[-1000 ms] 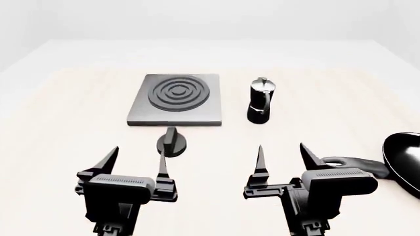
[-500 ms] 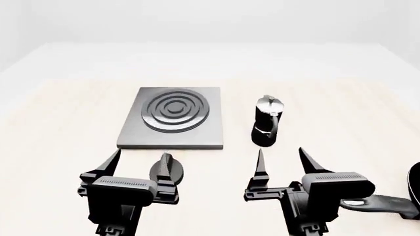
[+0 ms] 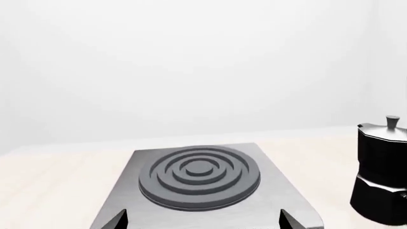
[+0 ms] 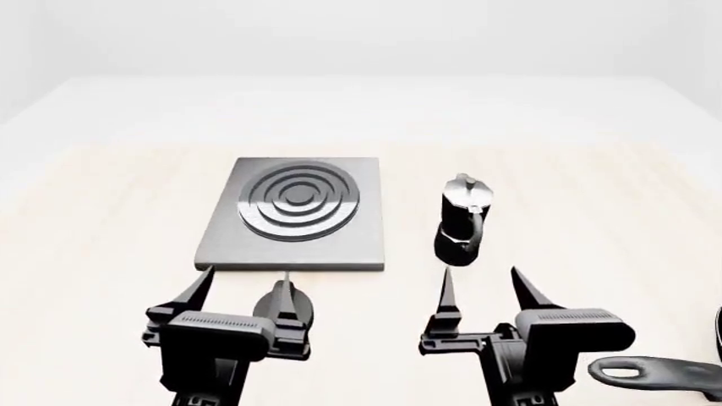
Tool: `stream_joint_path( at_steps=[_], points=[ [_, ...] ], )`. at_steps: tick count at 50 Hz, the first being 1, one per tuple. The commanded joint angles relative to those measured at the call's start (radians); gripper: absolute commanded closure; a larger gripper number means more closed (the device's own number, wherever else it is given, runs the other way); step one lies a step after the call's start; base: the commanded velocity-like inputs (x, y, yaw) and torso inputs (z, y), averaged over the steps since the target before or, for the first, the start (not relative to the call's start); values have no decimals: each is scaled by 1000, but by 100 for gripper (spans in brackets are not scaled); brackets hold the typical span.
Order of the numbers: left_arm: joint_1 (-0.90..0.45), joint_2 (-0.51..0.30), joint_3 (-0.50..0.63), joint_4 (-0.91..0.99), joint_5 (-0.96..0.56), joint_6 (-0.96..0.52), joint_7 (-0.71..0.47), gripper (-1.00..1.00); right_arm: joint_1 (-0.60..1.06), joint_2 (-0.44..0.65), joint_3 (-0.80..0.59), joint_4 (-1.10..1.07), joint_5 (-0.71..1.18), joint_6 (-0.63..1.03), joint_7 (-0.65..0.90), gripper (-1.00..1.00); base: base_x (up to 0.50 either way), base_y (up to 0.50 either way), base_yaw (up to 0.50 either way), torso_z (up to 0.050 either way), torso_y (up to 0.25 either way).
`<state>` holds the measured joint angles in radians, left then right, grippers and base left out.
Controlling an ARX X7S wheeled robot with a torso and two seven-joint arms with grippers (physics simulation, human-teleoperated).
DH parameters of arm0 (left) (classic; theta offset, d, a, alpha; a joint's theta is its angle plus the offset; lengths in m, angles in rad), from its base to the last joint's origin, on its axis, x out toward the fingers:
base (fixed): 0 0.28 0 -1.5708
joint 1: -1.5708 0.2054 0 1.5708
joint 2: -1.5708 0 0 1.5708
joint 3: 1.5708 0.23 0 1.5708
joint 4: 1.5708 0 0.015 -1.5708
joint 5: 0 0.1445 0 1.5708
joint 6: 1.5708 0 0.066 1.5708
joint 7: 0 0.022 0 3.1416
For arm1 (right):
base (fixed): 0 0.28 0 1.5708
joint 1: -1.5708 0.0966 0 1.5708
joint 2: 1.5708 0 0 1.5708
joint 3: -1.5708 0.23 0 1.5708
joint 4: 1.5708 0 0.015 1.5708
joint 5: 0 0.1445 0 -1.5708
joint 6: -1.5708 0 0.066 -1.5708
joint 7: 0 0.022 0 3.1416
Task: Put the frying pan on the stove.
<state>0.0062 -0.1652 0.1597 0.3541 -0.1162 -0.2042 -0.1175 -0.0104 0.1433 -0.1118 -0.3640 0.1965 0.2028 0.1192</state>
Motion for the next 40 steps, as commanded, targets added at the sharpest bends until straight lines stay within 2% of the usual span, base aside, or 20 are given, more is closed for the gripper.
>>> stream_joint_path(
  at_steps=[1, 11, 12, 17, 19, 40],
  points=[
    [6, -7, 9, -6, -7, 8, -7, -100, -14, 2, -10, 2, 0, -22, 18, -100, 0, 0, 0, 0, 0],
    [0, -11, 16, -12, -13, 12, -12, -100, -77, -30, 29, -72, 29, -23, 98, -100, 0, 0, 0, 0, 0],
    [0, -5, 0, -41, -35, 44, -6, -100, -152, -95, 111, -116, -33, -96, 242, -100, 0, 0, 0, 0, 0],
    [-1, -8, 2, -41, -41, 45, -8, -100, -152, -94, 106, -131, -34, -110, 274, -100, 0, 0, 0, 0, 0],
    [0, -10, 2, -38, -42, 44, -10, -100, -155, -97, 119, -136, 34, -115, 265, -100, 0, 0, 0, 0, 0],
    [2, -25, 15, -37, -51, 47, -28, -100, -174, -82, 124, -145, -12, -151, 404, -100, 0, 0, 0, 0, 0]
  ],
)
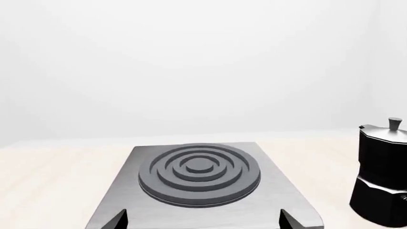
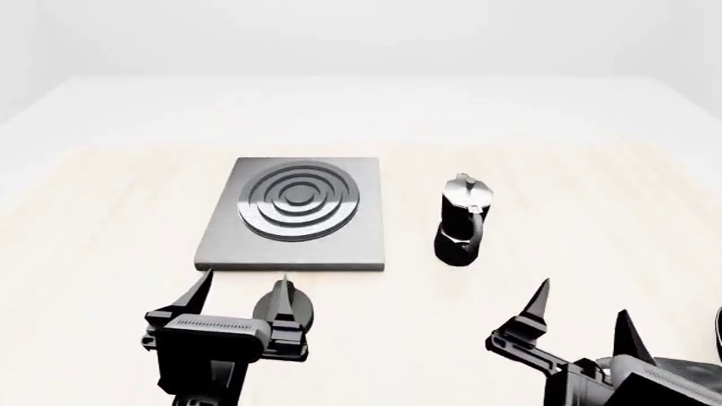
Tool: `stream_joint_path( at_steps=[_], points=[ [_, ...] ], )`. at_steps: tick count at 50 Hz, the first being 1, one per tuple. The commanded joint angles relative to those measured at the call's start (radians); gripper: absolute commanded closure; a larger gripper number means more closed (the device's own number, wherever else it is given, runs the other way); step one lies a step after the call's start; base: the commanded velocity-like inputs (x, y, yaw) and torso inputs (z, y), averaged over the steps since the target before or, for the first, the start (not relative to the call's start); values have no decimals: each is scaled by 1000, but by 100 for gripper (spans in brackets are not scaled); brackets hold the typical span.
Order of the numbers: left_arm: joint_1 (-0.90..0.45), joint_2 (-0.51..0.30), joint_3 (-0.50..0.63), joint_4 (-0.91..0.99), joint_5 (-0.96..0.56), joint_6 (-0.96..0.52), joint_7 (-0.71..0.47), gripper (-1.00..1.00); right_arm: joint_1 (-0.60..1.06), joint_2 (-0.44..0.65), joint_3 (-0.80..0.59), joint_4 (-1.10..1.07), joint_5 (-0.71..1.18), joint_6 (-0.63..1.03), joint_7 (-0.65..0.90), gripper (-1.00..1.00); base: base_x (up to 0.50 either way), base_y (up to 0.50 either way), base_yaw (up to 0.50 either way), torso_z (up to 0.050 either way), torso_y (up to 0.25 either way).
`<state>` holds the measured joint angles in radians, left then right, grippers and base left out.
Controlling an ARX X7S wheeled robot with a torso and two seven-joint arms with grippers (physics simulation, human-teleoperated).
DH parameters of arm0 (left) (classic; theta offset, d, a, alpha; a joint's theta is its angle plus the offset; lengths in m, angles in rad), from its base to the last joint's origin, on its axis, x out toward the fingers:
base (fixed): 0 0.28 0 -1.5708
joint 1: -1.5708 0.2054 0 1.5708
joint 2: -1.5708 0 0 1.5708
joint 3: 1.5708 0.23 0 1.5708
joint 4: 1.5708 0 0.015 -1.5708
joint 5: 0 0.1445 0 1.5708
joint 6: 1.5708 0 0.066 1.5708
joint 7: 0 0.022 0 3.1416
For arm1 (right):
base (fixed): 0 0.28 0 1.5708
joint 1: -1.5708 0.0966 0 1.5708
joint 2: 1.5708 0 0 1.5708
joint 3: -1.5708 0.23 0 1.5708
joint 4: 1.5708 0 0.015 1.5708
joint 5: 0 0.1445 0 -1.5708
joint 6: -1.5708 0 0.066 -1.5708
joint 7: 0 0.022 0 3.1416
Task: Put the frying pan on the stove.
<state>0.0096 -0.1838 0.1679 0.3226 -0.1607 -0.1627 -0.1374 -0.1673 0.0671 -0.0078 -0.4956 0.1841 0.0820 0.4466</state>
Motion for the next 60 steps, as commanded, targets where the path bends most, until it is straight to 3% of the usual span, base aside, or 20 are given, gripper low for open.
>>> stream_joint_path(
  at_steps=[1, 60],
  points=[
    [-2, -7, 8, -7, -7, 5, -8, -100, -18, -4, 19, -15, 1, -31, 80, -100, 0, 0, 0, 0, 0],
    [1, -38, 29, -30, -49, 33, -36, -100, -128, 18, 93, -37, -22, -164, 379, -100, 0, 0, 0, 0, 0]
  ],
)
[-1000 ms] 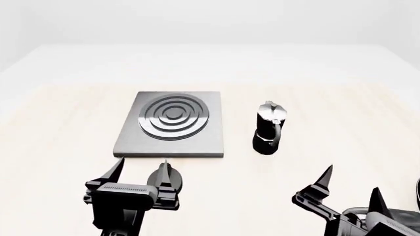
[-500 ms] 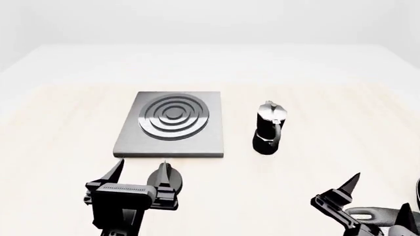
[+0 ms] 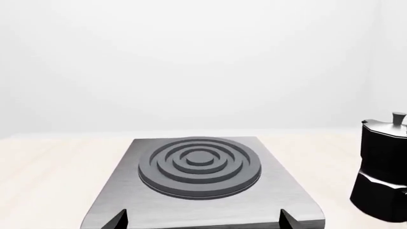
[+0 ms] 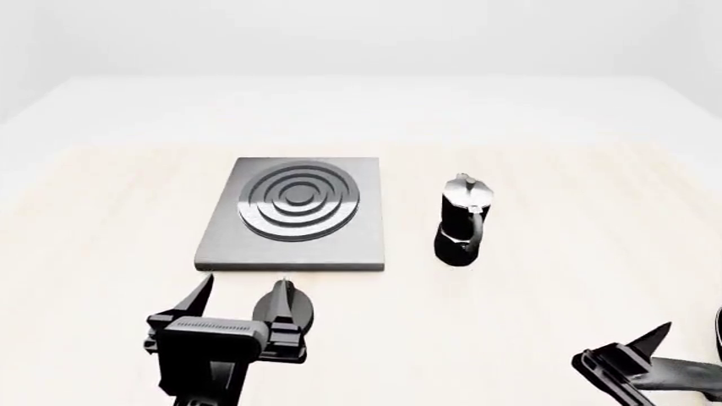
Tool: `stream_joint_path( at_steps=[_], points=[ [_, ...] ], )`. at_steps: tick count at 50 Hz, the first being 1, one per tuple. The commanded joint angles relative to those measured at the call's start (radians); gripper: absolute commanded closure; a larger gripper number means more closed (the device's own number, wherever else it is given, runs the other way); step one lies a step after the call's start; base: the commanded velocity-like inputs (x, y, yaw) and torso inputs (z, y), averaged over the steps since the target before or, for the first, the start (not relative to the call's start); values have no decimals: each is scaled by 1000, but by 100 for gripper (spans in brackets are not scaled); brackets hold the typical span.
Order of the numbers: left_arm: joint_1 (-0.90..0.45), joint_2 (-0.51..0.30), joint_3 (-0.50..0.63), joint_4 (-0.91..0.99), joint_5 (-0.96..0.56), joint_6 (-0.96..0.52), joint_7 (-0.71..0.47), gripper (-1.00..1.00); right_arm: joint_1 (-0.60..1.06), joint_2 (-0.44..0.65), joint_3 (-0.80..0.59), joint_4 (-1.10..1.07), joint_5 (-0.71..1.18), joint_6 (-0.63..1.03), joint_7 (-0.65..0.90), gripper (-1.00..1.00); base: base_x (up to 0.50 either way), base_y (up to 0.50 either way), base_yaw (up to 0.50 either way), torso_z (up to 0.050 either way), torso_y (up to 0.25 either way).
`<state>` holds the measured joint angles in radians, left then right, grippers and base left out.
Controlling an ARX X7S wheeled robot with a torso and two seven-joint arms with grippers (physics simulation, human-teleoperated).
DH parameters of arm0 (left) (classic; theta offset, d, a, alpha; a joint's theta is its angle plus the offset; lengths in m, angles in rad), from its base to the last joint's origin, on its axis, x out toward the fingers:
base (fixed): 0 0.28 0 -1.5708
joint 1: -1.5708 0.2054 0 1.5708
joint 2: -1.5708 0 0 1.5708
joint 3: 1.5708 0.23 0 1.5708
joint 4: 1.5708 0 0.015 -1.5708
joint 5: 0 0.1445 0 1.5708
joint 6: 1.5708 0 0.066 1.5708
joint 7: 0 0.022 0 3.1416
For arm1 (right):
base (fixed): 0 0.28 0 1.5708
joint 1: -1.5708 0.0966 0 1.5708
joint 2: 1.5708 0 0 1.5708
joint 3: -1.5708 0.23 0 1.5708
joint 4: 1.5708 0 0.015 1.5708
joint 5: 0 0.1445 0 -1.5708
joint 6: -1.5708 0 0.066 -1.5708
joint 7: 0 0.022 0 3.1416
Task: Put the frying pan on the stove.
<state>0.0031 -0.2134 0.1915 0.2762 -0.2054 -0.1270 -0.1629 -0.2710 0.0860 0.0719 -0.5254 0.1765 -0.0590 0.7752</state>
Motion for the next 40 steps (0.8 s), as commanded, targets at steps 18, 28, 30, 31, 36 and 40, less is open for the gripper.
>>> stream_joint_path(
  at_steps=[18, 28, 30, 31, 36, 40],
  points=[
    [22, -22, 10, 39, -12, -1, -25, -100, 34, -23, -5, 39, -16, -64, 145, -100, 0, 0, 0, 0, 0],
    [17, -28, 16, 33, -14, 0, -28, -100, 114, -32, -28, 61, -80, 27, 242, -100, 0, 0, 0, 0, 0],
    [14, -28, 17, 29, -16, 1, -28, -100, 130, -37, -32, 73, -112, 42, 275, -100, 0, 0, 0, 0, 0],
    [13, -28, 17, 28, -17, 1, -28, -100, 133, -30, -39, 80, -105, 33, 265, -100, 0, 0, 0, 0, 0],
    [9, -28, 21, 20, -18, 6, -29, -100, 168, -32, -46, 111, -102, 47, 297, -100, 0, 0, 0, 0, 0],
    [8, -30, 22, 17, -19, 8, -30, -100, 194, -31, -53, 128, -109, 53, 320, -100, 0, 0, 0, 0, 0]
  ],
)
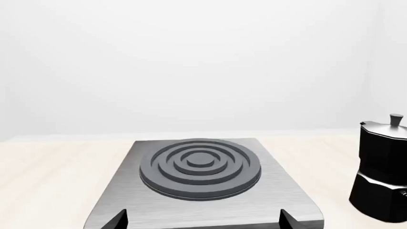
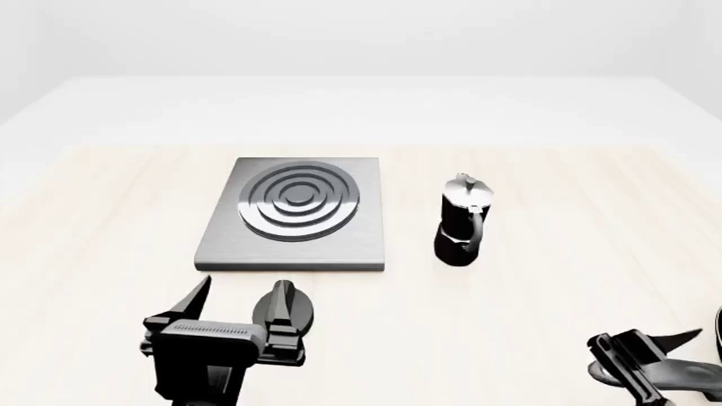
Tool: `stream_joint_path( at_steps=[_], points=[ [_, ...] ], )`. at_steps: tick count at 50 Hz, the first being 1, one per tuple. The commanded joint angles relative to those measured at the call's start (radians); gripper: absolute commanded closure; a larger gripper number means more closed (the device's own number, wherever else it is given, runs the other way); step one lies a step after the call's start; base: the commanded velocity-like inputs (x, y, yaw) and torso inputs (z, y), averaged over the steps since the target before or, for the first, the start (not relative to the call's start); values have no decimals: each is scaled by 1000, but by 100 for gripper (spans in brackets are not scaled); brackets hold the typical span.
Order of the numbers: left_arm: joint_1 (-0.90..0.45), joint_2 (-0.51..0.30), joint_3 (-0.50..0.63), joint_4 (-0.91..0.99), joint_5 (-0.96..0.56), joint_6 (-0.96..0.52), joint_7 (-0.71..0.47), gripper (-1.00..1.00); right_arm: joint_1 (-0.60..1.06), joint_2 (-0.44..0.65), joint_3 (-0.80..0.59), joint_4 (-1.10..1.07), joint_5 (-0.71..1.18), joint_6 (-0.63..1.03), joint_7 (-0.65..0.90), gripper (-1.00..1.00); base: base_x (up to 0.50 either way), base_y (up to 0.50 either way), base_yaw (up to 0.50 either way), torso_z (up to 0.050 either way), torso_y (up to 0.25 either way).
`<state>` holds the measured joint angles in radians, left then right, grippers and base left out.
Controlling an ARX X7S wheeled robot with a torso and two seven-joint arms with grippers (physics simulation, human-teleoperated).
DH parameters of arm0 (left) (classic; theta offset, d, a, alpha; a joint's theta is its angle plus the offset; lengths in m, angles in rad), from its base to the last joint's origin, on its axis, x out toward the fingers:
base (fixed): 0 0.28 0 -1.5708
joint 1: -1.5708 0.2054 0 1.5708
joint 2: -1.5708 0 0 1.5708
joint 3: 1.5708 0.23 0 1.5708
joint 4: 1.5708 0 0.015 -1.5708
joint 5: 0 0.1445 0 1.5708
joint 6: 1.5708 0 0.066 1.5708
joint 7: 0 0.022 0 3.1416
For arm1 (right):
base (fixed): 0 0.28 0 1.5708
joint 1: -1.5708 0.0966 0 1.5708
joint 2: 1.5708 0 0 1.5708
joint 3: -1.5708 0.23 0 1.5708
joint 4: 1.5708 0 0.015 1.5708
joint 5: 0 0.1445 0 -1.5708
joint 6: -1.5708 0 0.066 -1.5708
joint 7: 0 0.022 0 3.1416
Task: Put the frying pan on the stove.
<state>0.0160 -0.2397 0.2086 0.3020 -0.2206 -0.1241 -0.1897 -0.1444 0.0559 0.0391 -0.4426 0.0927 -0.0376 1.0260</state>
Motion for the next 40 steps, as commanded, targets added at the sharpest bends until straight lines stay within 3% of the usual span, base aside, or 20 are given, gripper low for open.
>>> stream_joint_path(
  at_steps=[1, 40],
  points=[
    [-5, -4, 5, -7, -5, 4, -4, -100, 72, -1, -22, 47, -26, 40, 76, -100, 0, 0, 0, 0, 0],
    [3, -23, 7, -6, -28, 20, -19, -100, 244, 14, -71, 294, -44, 44, 229, -100, 0, 0, 0, 0, 0]
  ],
)
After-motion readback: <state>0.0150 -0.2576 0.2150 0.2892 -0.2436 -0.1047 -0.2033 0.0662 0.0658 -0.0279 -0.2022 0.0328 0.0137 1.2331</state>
